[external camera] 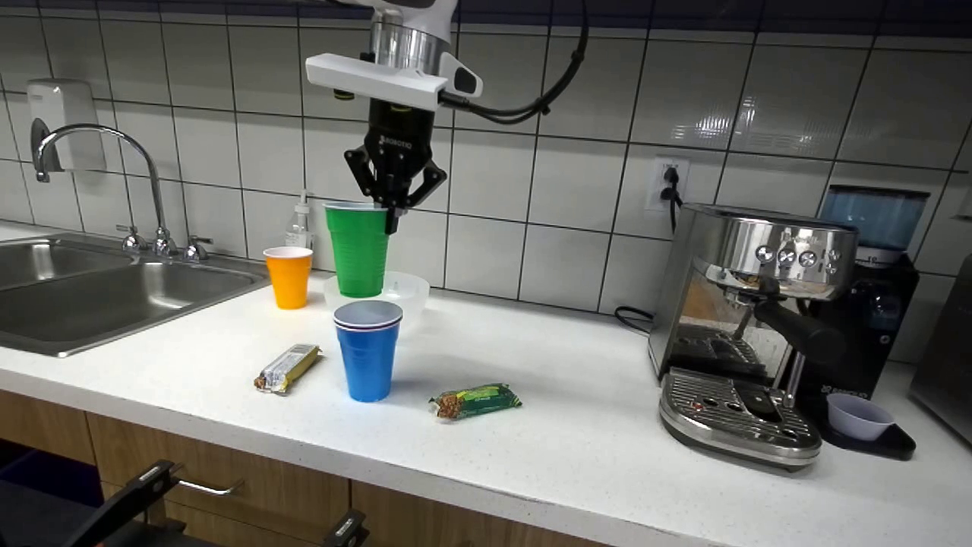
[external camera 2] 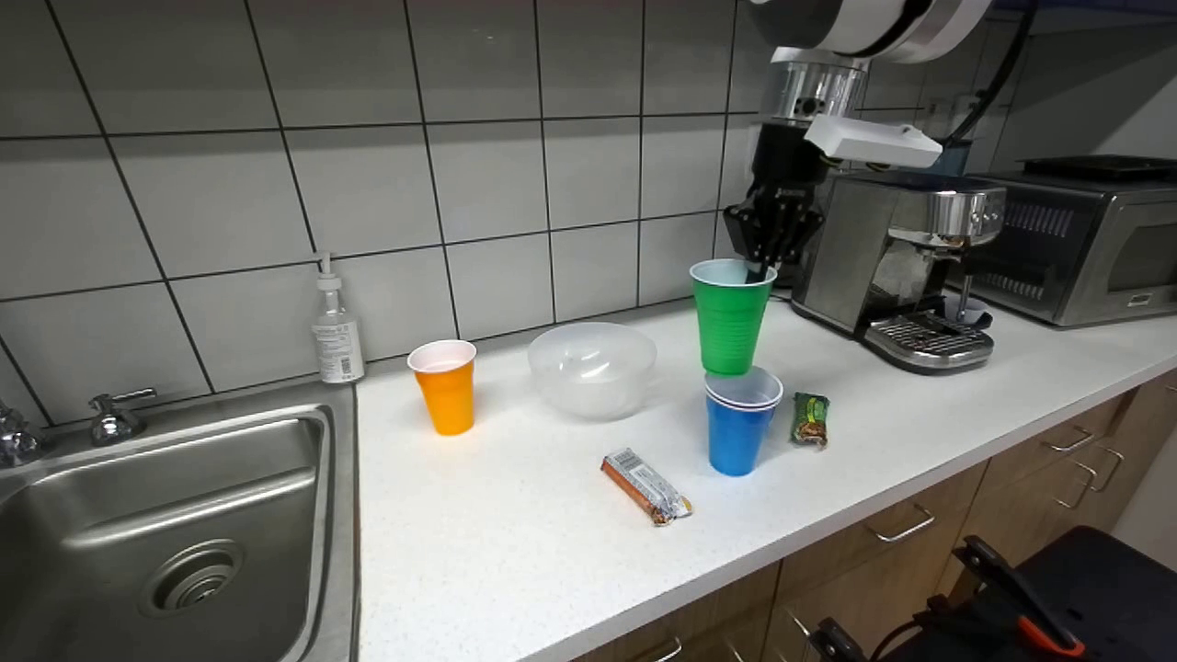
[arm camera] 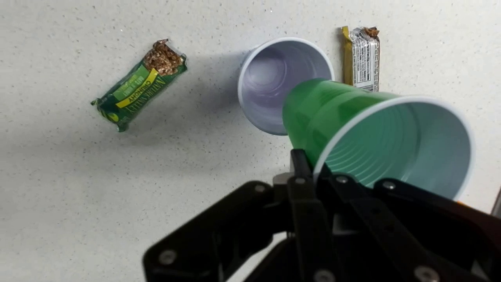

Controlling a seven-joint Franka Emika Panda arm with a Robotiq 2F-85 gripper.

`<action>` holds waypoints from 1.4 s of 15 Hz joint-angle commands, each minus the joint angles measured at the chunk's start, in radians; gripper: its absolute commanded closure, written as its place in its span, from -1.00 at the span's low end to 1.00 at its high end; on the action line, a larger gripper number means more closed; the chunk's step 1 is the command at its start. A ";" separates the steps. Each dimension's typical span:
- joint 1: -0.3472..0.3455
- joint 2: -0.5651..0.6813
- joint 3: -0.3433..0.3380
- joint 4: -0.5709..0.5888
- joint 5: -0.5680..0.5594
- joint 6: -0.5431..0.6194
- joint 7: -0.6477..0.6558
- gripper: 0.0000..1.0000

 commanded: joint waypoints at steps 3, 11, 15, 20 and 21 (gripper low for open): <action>-0.019 -0.057 -0.006 -0.035 -0.055 -0.028 0.000 0.98; -0.016 -0.046 -0.012 -0.048 -0.061 -0.002 0.004 0.98; -0.015 -0.041 -0.014 -0.051 -0.059 0.004 0.002 0.98; -0.016 -0.039 -0.018 -0.053 -0.055 0.010 -0.002 0.98; -0.016 -0.038 -0.018 -0.054 -0.055 0.013 -0.003 0.98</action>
